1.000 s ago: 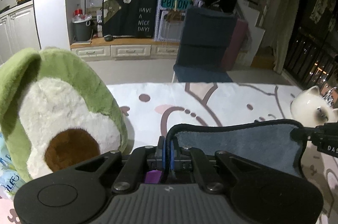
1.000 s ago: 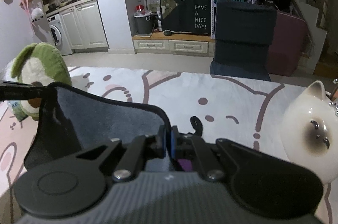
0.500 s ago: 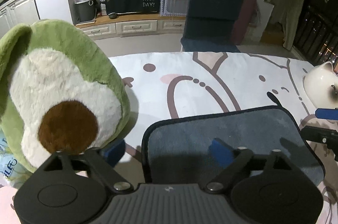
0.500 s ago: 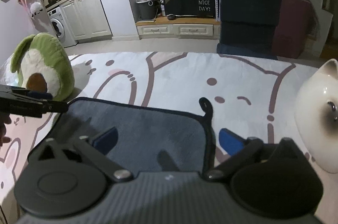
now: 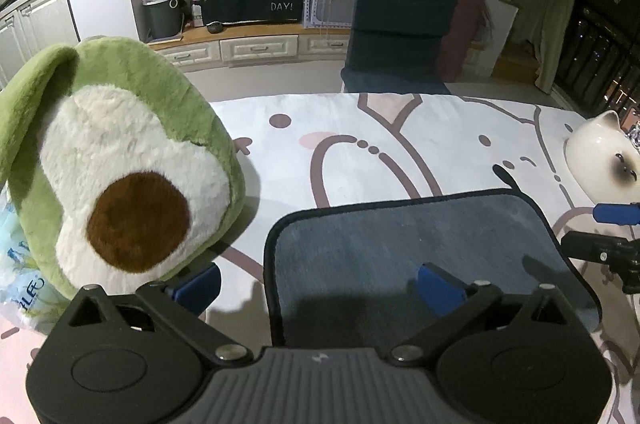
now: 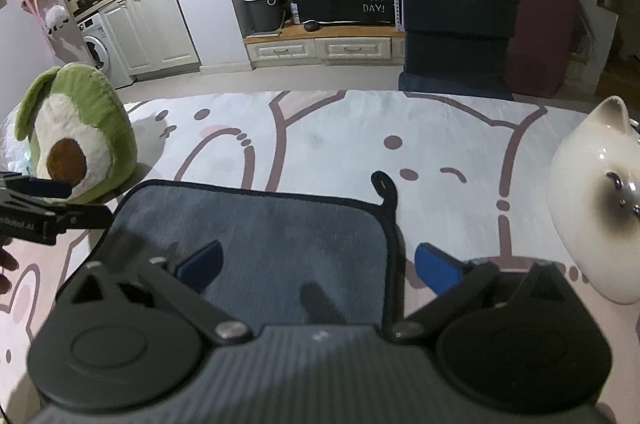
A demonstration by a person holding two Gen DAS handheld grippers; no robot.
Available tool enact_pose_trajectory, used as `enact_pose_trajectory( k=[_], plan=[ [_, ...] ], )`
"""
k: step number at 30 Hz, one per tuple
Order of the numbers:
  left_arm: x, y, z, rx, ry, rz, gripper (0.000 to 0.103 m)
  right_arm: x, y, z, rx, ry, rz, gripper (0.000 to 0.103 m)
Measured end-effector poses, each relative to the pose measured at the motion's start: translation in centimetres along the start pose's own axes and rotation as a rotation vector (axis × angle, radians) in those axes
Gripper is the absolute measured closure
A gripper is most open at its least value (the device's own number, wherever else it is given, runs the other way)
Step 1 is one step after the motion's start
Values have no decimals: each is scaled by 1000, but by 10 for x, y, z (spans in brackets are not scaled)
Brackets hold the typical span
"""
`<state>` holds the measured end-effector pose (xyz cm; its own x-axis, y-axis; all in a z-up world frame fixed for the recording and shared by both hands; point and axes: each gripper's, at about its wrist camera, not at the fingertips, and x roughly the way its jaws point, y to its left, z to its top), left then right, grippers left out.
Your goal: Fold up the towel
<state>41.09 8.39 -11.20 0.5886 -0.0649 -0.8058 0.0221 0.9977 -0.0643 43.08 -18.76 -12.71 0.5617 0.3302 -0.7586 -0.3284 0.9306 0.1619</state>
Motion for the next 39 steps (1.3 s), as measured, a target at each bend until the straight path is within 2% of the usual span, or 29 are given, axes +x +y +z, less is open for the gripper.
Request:
enact_pose_trajectory(
  k=[14,39],
  plan=[
    [-30,-11,-8,-5,-3,17,0,-23,5,-8,12,20,-26,0],
    [-103,-38,-40,8,-41,36,0,-100,28,-30,8,-36,-50,0]
  ],
)
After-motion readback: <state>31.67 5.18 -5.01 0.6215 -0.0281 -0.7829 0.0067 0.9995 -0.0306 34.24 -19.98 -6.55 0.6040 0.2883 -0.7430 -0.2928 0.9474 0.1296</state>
